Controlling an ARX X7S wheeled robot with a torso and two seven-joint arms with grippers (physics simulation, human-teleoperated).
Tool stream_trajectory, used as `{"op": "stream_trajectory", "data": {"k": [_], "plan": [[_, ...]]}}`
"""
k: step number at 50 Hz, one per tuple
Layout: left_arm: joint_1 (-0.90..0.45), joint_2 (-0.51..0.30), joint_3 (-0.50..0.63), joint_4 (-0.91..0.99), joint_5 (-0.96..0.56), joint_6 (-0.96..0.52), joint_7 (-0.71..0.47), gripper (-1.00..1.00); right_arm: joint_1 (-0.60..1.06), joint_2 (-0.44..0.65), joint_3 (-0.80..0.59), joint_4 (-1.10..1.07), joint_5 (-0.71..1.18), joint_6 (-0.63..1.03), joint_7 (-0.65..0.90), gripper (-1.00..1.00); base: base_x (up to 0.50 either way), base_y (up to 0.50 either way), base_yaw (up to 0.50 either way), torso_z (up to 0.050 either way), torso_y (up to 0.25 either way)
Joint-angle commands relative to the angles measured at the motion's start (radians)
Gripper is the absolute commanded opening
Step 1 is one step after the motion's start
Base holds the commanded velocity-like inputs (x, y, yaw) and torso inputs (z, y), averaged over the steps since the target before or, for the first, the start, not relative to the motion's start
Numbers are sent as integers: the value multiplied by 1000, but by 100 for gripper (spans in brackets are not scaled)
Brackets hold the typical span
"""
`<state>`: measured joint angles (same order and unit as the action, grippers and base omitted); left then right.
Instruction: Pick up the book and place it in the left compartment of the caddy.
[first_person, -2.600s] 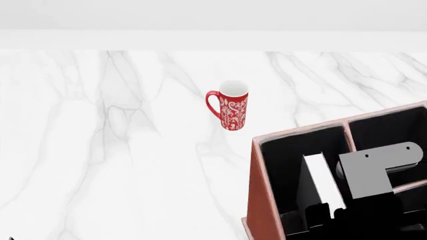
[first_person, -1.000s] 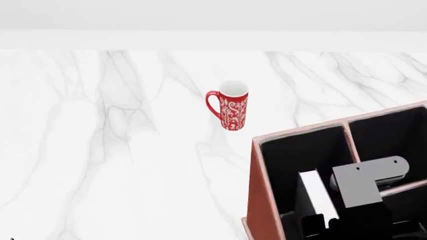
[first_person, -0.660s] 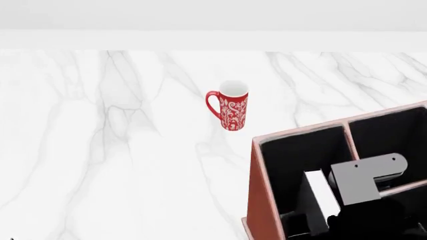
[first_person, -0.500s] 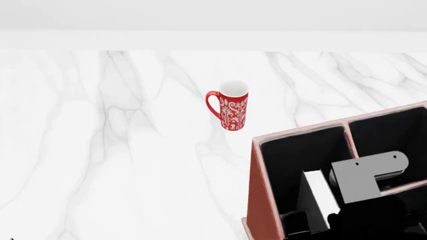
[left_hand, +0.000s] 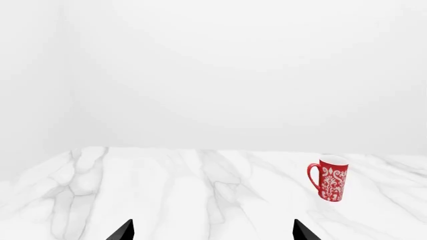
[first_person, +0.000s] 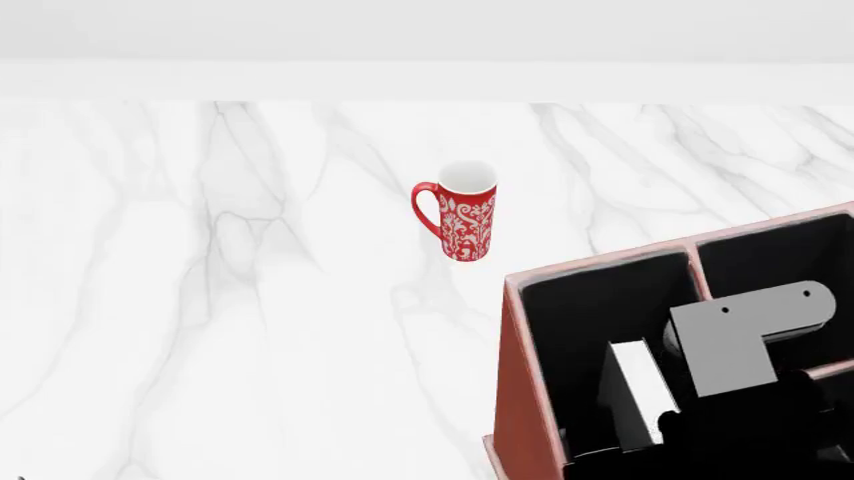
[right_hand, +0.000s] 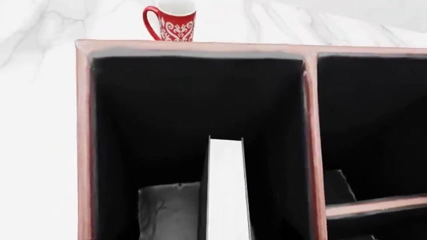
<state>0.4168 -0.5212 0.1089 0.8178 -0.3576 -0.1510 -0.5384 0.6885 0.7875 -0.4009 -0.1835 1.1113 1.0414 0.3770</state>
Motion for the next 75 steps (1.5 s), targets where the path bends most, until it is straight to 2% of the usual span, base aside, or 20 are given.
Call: {"op": "stream_trajectory", "data": {"k": [1, 36, 60, 75], "plan": [[2, -3, -4, 1, -5, 4, -3, 100, -16, 23, 36, -68, 33, -3, 37, 100, 0, 0, 0, 0, 0], [16, -11, 2, 6, 2, 23, -6, 100, -158, 87, 190, -344, 147, -95, 190, 100, 0, 0, 0, 0, 0], [21, -16, 14, 6, 14, 37, -3, 100, -292, 98, 256, -456, 113, -203, 217, 100, 0, 0, 0, 0, 0], [-23, -9, 56, -25, 29, 47, 21, 100, -400, 108, 318, -556, 75, -283, 255, 100, 0, 0, 0, 0, 0]]}}
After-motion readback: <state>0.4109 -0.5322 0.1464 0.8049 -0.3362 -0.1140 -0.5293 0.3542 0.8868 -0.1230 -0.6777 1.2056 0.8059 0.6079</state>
